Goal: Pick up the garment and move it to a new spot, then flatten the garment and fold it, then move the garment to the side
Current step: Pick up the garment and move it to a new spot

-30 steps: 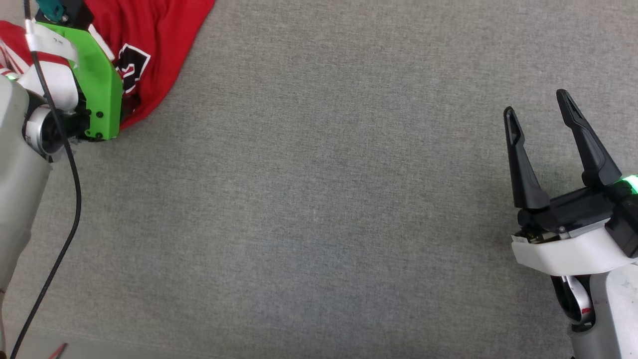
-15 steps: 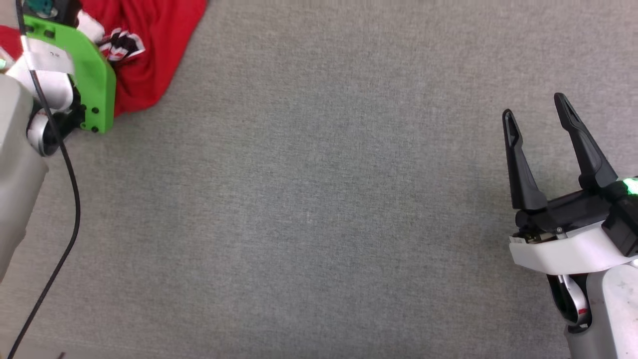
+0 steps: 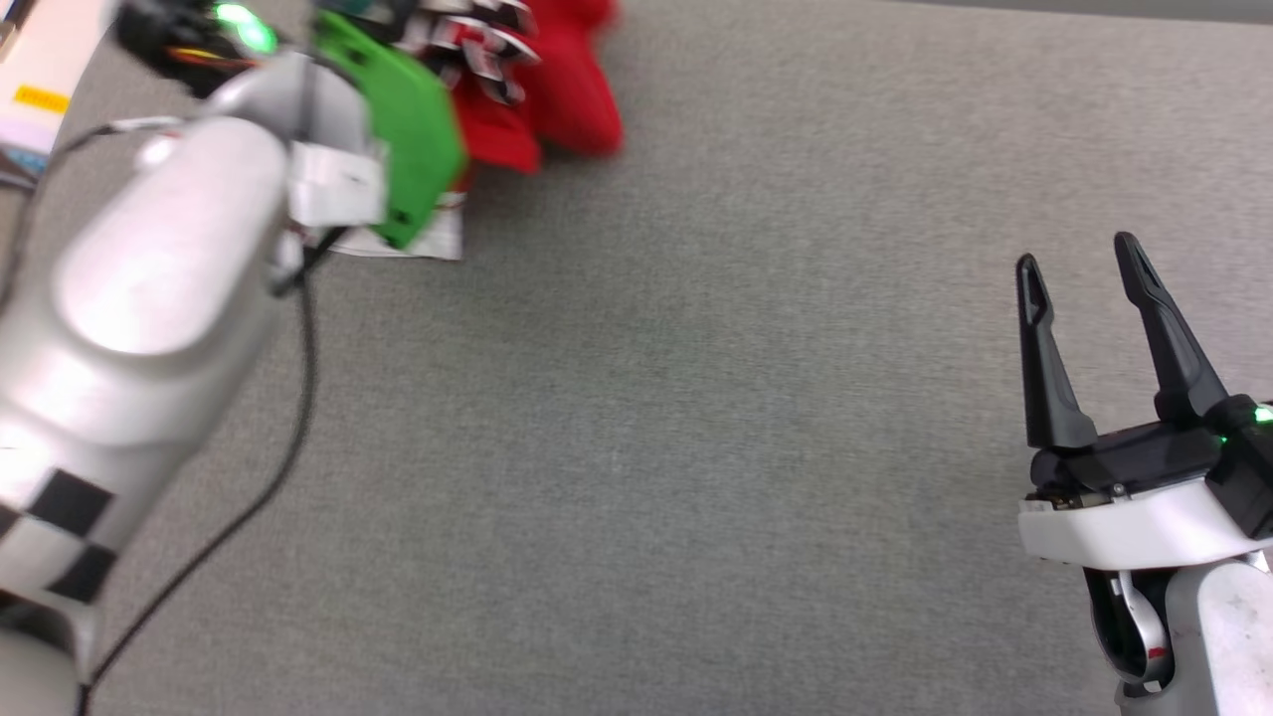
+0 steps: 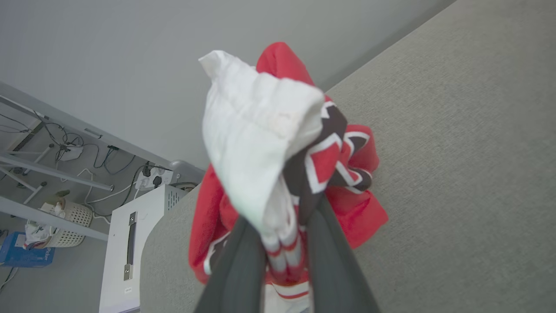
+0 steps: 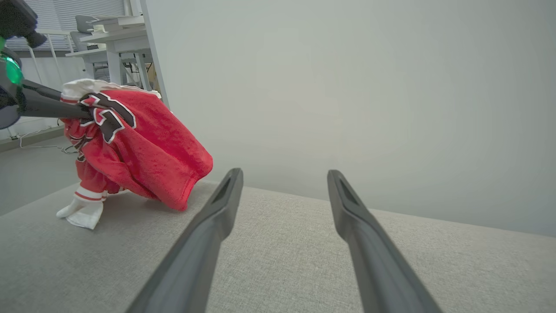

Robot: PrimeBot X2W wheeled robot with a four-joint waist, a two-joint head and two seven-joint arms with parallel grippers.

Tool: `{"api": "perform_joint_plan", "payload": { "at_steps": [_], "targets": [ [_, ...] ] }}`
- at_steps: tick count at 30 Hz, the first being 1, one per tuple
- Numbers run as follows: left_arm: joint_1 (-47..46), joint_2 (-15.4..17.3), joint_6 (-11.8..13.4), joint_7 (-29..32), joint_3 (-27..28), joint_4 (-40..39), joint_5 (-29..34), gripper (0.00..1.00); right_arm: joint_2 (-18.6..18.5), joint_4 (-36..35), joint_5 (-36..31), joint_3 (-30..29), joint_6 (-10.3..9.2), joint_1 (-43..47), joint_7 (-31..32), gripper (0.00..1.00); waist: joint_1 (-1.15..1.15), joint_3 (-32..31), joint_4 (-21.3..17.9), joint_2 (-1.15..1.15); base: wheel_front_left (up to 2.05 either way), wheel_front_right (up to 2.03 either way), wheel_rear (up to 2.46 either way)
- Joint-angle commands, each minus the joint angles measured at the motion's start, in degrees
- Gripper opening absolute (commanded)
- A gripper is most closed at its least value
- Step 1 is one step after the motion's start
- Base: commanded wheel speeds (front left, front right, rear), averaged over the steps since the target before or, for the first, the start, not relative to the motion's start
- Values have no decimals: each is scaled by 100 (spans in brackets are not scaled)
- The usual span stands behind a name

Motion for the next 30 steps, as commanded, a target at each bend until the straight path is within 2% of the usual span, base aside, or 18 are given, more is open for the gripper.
{"api": "perform_joint_plan", "payload": {
  "at_steps": [1,8,14,17,20,23,27,30],
  "targets": [
    [-91,-176,-9,-85,-83,-104,48,0,24,1,15,-53,-5,92,-26,100,0,-265,-296,0,0,0,0],
    [33,-1069,-9,-380,-802,-364,151,0,151,-72,-17,-422,-5,191,-26,100,0,-304,-802,0,0,0,0],
    [241,-1932,-9,-516,-1718,-60,146,0,242,-158,-47,-708,-5,159,-26,100,0,-110,-1211,0,0,0,0],
    [440,-2328,-9,-566,-1998,181,182,0,281,-194,-63,-735,-5,122,-26,100,0,50,-1386,0,0,0,0],
    [644,-2548,-9,-599,-2072,365,314,0,312,-204,-63,-759,-5,75,-26,100,0,204,-1503,0,0,0,0],
    [1125,-2683,-9,-314,-2081,258,787,0,342,-186,-62,-771,-5,38,-26,100,0,353,-1595,0,0,0,0],
    [1734,-2722,-9,105,-2082,9,1243,0,369,-144,-77,-703,-5,-52,-26,100,0,473,-1696,0,0,0,0],
    [1969,-2726,-9,215,-2083,-234,1241,0,383,-119,-95,-711,-5,-85,-26,100,0,494,-1706,0,0,0,0]
  ]
}}
